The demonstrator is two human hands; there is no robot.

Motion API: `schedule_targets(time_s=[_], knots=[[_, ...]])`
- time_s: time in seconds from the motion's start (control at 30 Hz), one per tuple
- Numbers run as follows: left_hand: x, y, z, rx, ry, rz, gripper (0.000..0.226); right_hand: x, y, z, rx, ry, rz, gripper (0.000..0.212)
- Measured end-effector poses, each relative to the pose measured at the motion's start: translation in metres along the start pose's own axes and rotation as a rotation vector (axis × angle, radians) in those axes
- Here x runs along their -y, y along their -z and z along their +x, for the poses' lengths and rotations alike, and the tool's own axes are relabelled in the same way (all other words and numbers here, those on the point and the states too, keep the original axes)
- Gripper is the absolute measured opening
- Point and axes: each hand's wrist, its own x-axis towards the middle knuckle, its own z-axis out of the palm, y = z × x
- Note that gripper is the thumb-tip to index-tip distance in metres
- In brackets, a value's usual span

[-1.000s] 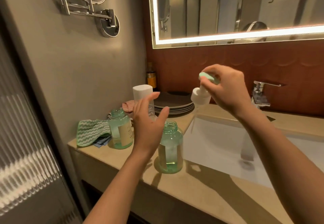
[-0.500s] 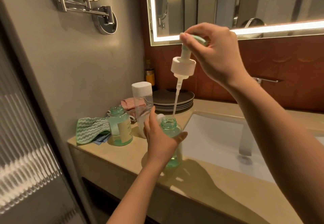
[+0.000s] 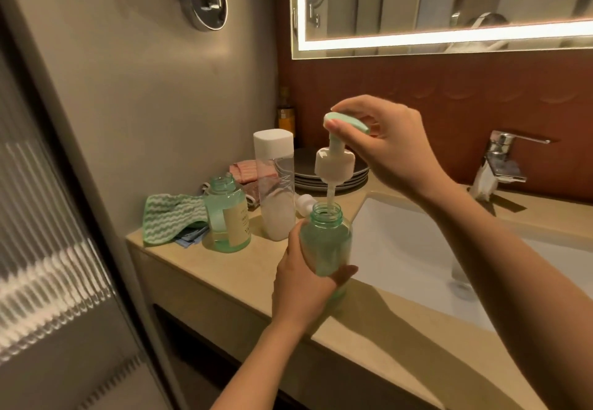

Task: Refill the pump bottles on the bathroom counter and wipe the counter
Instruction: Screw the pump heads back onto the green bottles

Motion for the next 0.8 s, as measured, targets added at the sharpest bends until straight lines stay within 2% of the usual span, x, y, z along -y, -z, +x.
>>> schedule_targets(time_s=[0.17, 0.37, 0.5, 0.67, 0.8], knots=[[0.009, 0.001, -0.001, 0.025, -0.016, 0.014, 0.099, -0.016, -0.015, -0.014, 0.094, -0.057, 0.054, 0.032], [0.013, -0.001, 0.001, 0.027, -0.035, 0.045, 0.101, -0.024, -0.019, -0.021, 0.086, -0.092, 0.187, 0.030], [0.015, -0.002, 0.002, 0.037, -0.035, 0.042, 0.101, -0.025, -0.023, -0.026, 0.150, -0.115, 0.249, 0.033], [0.017, -0.003, 0.003, 0.049, -0.026, 0.029, 0.101, -0.031, -0.025, -0.026, 0.338, -0.112, 0.234, 0.039], [0.019, -0.003, 0.003, 0.053, -0.033, 0.023, 0.104, -0.048, -0.017, -0.026, 0.634, -0.199, 0.498, 0.052]])
